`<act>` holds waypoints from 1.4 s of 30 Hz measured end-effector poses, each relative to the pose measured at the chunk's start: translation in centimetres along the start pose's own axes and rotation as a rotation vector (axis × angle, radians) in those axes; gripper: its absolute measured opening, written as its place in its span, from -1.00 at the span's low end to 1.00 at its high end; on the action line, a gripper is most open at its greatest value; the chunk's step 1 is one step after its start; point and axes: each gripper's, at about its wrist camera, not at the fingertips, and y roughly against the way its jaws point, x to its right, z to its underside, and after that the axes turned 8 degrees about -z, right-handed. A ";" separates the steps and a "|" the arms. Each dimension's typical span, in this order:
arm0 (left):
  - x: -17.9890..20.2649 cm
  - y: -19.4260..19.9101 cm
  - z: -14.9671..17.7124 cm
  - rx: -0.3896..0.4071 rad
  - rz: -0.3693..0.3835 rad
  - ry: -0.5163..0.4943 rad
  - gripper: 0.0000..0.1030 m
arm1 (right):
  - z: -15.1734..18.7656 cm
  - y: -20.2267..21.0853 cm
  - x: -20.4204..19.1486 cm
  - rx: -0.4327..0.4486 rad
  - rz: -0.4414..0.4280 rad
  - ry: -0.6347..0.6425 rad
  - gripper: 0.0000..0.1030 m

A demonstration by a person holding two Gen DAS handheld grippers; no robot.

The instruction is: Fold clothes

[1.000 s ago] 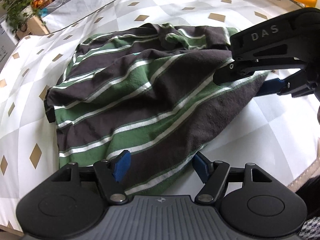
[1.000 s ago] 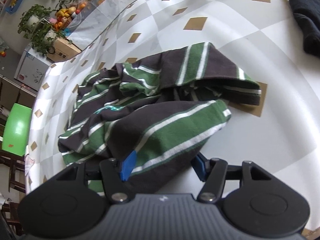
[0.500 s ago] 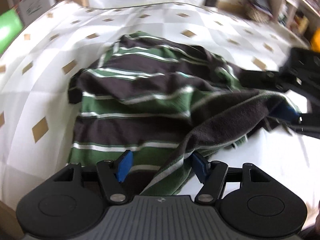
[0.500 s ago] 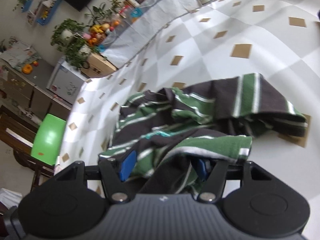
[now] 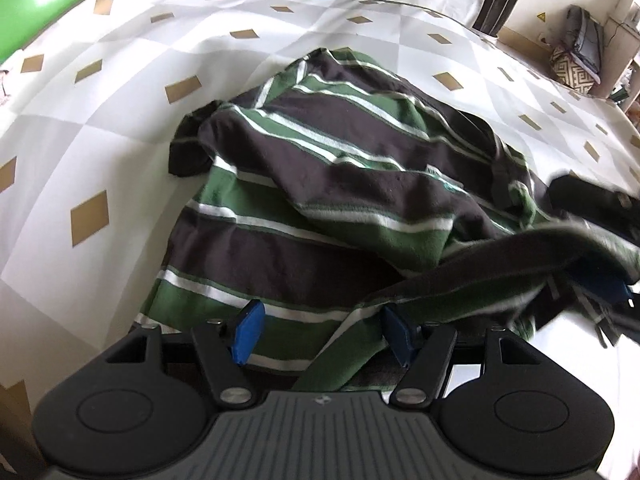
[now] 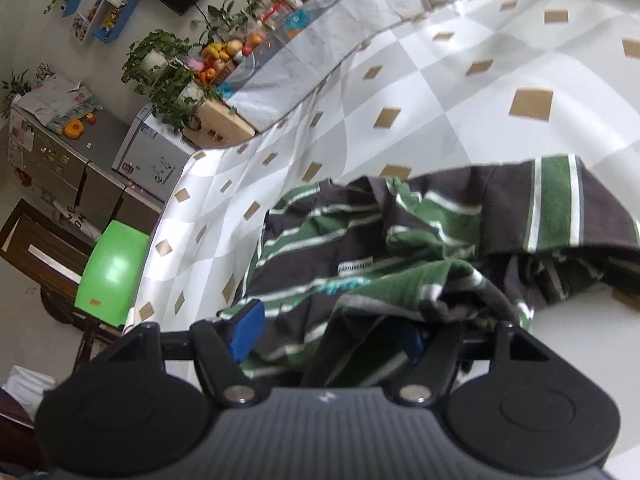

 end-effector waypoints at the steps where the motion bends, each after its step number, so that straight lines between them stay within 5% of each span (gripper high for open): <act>1: 0.0 -0.1 -0.1 0.003 -0.002 0.004 0.26 | 0.1 0.2 0.1 -0.009 0.006 0.003 0.30; 8: 0.3 -0.4 -0.4 -0.002 -0.015 0.027 0.34 | 0.9 2.2 1.1 -0.010 0.106 0.028 0.29; 13: 0.3 -0.4 -0.5 -0.008 -0.008 0.034 0.38 | 2.0 0.9 0.5 -0.065 0.233 0.181 0.24; 19: 0.2 -0.5 -0.6 -0.015 0.003 0.046 0.43 | 3.5 -1.3 -0.4 -0.099 0.282 0.336 0.19; 29: 0.4 -0.6 -0.9 -0.026 0.001 0.049 0.46 | 4.3 -2.8 -0.4 -0.072 0.347 0.384 0.17; 35: 0.2 -0.5 -1.0 -0.037 0.011 0.067 0.47 | 4.1 -2.6 -0.2 -0.084 0.348 0.352 -0.74; 42: -0.4 0.0 -0.6 -0.049 0.042 0.078 0.46 | 4.4 -1.2 -0.6 -0.103 0.352 0.349 -0.93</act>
